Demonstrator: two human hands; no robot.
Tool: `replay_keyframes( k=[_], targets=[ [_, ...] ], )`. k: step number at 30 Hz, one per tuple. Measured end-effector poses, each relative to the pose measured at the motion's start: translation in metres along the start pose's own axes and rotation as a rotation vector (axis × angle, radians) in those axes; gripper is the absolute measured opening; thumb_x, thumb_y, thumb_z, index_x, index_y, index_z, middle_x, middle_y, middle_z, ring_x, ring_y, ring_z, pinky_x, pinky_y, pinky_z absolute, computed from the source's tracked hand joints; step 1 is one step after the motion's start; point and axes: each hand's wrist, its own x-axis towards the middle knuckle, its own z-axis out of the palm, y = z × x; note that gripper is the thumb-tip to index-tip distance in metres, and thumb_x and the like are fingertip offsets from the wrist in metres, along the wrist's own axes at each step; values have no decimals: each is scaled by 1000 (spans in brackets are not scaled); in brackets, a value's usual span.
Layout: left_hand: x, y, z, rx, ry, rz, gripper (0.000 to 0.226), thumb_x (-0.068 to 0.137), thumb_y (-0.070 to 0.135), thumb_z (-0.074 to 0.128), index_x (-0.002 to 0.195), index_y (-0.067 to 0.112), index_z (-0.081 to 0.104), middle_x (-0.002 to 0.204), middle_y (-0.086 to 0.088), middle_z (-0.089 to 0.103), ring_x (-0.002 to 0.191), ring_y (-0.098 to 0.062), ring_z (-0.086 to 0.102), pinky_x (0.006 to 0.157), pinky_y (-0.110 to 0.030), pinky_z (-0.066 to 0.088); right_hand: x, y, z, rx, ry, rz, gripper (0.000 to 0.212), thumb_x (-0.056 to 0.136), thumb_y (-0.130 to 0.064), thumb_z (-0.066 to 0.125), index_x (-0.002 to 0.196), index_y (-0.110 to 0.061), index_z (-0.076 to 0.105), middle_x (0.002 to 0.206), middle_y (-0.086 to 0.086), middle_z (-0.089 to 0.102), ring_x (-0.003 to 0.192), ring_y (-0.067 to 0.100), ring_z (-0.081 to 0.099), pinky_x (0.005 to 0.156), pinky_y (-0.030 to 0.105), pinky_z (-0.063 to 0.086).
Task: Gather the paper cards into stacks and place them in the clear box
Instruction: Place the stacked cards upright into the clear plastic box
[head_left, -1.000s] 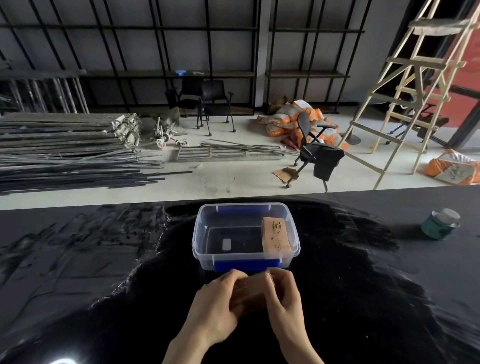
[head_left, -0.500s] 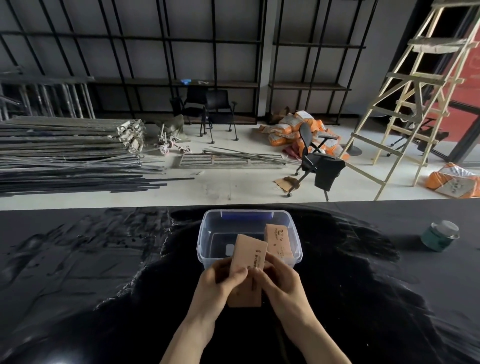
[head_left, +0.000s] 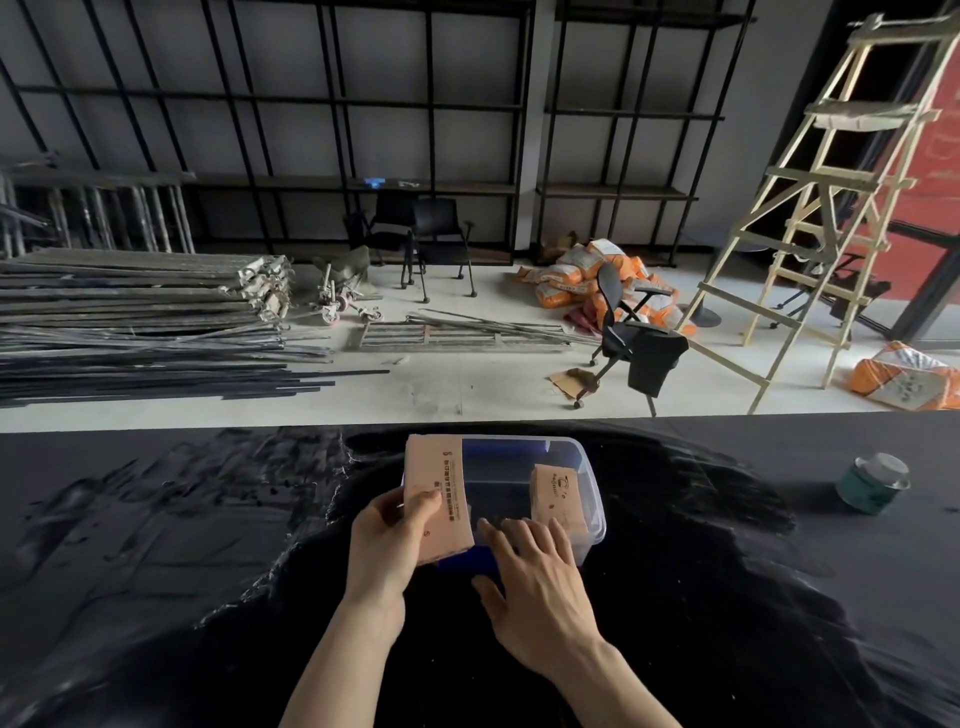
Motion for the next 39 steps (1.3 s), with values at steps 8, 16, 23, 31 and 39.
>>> replay_keyframes(
  k=[8, 16, 23, 31, 39],
  targets=[
    [-2, 1, 12, 61, 0, 14, 18, 91, 28, 75, 107, 20, 73, 94, -8, 78, 93, -24, 69, 66, -31, 56, -49, -9, -2, 5, -110, -62, 75, 96, -60, 54, 161, -33, 29, 164, 1, 42, 154, 27, 32, 131, 51, 15],
    [1, -5, 30, 130, -26, -101, 12, 88, 28, 77, 97, 22, 73, 97, -9, 76, 96, -29, 69, 75, -41, 59, -50, 53, -24, 239, 444, 160, 62, 98, -63, 42, 150, -29, 50, 155, 6, 54, 141, 26, 49, 115, 51, 45],
    [8, -24, 50, 301, -59, -184, 26, 86, 28, 78, 103, 13, 67, 93, -12, 78, 89, -27, 72, 79, -43, 61, -28, 156, 13, 76, 165, 506, 82, 90, -72, -2, 163, -41, 15, 175, 12, 14, 162, 32, 4, 131, 56, 9],
    [23, -33, 62, 513, -105, -314, 45, 92, 18, 73, 126, 5, 48, 99, -15, 72, 87, -26, 69, 65, -34, 55, -24, 172, 67, -21, -35, 508, 88, 82, -80, -17, 162, -45, -5, 176, 8, -7, 160, 35, -14, 128, 64, -6],
    [32, -47, 74, 738, -195, -393, 73, 90, 24, 73, 149, 4, 34, 135, -19, 60, 119, -32, 58, 96, -45, 49, -25, 170, 74, -24, 1, 512, 80, 90, -80, -2, 162, -46, -3, 176, 6, -5, 160, 33, -16, 128, 63, -9]
  ],
)
